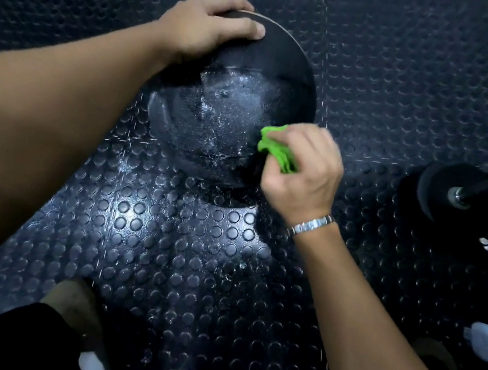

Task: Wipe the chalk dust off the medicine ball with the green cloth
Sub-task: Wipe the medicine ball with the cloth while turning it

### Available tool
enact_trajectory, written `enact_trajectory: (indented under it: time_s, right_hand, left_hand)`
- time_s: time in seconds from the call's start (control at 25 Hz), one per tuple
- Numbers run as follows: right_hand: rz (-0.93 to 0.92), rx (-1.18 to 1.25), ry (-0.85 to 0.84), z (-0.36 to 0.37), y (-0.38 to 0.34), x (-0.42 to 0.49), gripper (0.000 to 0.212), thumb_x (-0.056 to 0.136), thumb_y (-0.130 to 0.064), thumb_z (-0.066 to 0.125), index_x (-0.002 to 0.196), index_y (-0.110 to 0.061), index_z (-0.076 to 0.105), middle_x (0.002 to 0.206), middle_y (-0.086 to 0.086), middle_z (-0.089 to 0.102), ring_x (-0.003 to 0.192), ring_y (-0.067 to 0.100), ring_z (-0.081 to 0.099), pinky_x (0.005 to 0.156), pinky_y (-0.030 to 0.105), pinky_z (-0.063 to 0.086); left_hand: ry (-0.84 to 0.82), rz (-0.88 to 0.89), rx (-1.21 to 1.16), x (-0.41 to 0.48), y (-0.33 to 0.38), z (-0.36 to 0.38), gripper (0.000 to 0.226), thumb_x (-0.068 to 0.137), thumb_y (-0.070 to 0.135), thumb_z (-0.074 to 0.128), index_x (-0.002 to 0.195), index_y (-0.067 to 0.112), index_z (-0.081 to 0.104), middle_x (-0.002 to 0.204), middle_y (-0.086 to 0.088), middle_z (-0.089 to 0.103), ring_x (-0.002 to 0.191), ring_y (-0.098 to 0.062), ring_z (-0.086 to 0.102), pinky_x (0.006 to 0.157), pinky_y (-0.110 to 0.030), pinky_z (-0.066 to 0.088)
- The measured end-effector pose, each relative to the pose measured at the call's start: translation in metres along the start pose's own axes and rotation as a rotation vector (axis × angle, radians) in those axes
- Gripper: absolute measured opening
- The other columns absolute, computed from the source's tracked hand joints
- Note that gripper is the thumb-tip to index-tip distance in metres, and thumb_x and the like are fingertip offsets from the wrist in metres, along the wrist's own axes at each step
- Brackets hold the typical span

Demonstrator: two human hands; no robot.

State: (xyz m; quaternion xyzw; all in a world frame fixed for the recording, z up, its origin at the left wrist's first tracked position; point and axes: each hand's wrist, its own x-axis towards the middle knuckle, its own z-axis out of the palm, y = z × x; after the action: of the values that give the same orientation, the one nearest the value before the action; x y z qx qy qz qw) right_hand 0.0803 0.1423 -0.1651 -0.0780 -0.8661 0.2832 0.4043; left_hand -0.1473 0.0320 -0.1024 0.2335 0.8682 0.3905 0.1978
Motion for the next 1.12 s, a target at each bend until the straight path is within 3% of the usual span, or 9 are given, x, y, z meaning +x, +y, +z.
enact_trajectory:
  time_s: [0.08, 0.28, 0.4, 0.52, 0.6, 0.72, 0.8, 0.92, 1.12]
  right_hand:
    - [0.092, 0.025, 0.055, 0.008, -0.009, 0.012, 0.023, 0.068, -0.002, 0.063, 0.084, -0.010, 0.077, 0.085, 0.006, 0.071, 0.074, 0.031, 0.061, 0.063, 0.045, 0.047]
    - [-0.142, -0.057, -0.040, 0.002, -0.013, -0.010, 0.015, 0.068, -0.003, 0.068, 0.079, -0.010, 0.076, 0.083, 0.004, 0.071, 0.067, 0.029, 0.058, 0.057, 0.042, 0.042]
    - [0.027, 0.001, 0.034, 0.009, -0.018, 0.007, 0.018, 0.067, -0.002, 0.065, 0.079, -0.010, 0.076, 0.082, 0.005, 0.070, 0.069, 0.029, 0.058, 0.059, 0.043, 0.044]
    - [-0.090, -0.044, -0.101, 0.017, -0.032, -0.016, 0.014, 0.071, -0.004, 0.066, 0.080, -0.010, 0.075, 0.083, 0.004, 0.070, 0.068, 0.027, 0.056, 0.056, 0.042, 0.041]
    - [-0.134, -0.085, -0.088, 0.006, -0.021, -0.023, 0.013, 0.070, -0.003, 0.067, 0.077, -0.010, 0.075, 0.081, 0.004, 0.070, 0.066, 0.025, 0.055, 0.055, 0.041, 0.040]
    - [-0.003, -0.034, 0.038, 0.011, -0.020, 0.007, 0.019, 0.068, 0.000, 0.067, 0.082, -0.010, 0.077, 0.083, 0.005, 0.070, 0.070, 0.028, 0.057, 0.059, 0.041, 0.043]
    - [-0.009, -0.029, 0.007, 0.015, -0.034, 0.013, 0.018, 0.071, -0.002, 0.068, 0.084, -0.009, 0.077, 0.085, 0.005, 0.071, 0.071, 0.029, 0.058, 0.060, 0.041, 0.042]
    - [-0.132, -0.076, -0.082, 0.004, -0.027, -0.004, 0.011, 0.072, -0.005, 0.067, 0.078, -0.009, 0.075, 0.081, 0.005, 0.069, 0.068, 0.028, 0.057, 0.058, 0.042, 0.042]
    - [0.115, 0.000, 0.021, 0.010, -0.029, 0.049, 0.018, 0.069, -0.008, 0.061, 0.080, -0.010, 0.075, 0.082, 0.006, 0.069, 0.075, 0.032, 0.060, 0.066, 0.045, 0.050]
  left_hand:
    - [-0.005, -0.011, -0.017, 0.001, 0.000, 0.003, 0.051, 0.066, 0.077, 0.078, 0.111, 0.055, 0.075, 0.117, 0.027, 0.074, 0.116, -0.002, 0.068, 0.114, -0.035, 0.048]
    - [0.007, 0.003, 0.006, 0.000, -0.001, 0.002, 0.058, 0.062, 0.082, 0.079, 0.114, 0.058, 0.073, 0.122, 0.025, 0.073, 0.119, -0.004, 0.067, 0.114, -0.035, 0.047]
    - [-0.003, -0.014, -0.003, -0.001, 0.004, 0.004, 0.042, 0.066, 0.079, 0.077, 0.102, 0.060, 0.074, 0.113, 0.028, 0.074, 0.114, -0.002, 0.068, 0.111, -0.033, 0.049]
    - [0.003, -0.018, 0.029, 0.001, 0.010, 0.003, 0.035, 0.068, 0.076, 0.074, 0.099, 0.060, 0.074, 0.107, 0.030, 0.074, 0.111, -0.001, 0.068, 0.111, -0.032, 0.049]
    - [0.010, -0.015, 0.049, -0.003, 0.012, 0.002, 0.040, 0.067, 0.078, 0.074, 0.103, 0.061, 0.073, 0.112, 0.029, 0.073, 0.114, -0.003, 0.067, 0.112, -0.033, 0.048]
    - [-0.014, 0.005, 0.049, -0.001, 0.010, 0.004, 0.039, 0.069, 0.077, 0.072, 0.101, 0.055, 0.074, 0.110, 0.026, 0.075, 0.112, -0.004, 0.069, 0.110, -0.034, 0.050]
    - [-0.003, 0.011, 0.067, 0.001, 0.015, 0.008, 0.040, 0.068, 0.078, 0.072, 0.101, 0.056, 0.074, 0.111, 0.026, 0.075, 0.113, -0.004, 0.068, 0.110, -0.034, 0.049]
    - [0.019, -0.005, 0.083, -0.002, 0.015, 0.006, 0.062, 0.060, 0.086, 0.071, 0.116, 0.059, 0.070, 0.121, 0.028, 0.071, 0.121, -0.004, 0.063, 0.116, -0.033, 0.043]
    - [0.005, -0.029, 0.118, -0.008, 0.027, 0.013, 0.062, 0.067, 0.084, 0.068, 0.124, 0.060, 0.066, 0.127, 0.027, 0.065, 0.123, -0.004, 0.057, 0.108, -0.023, 0.040]
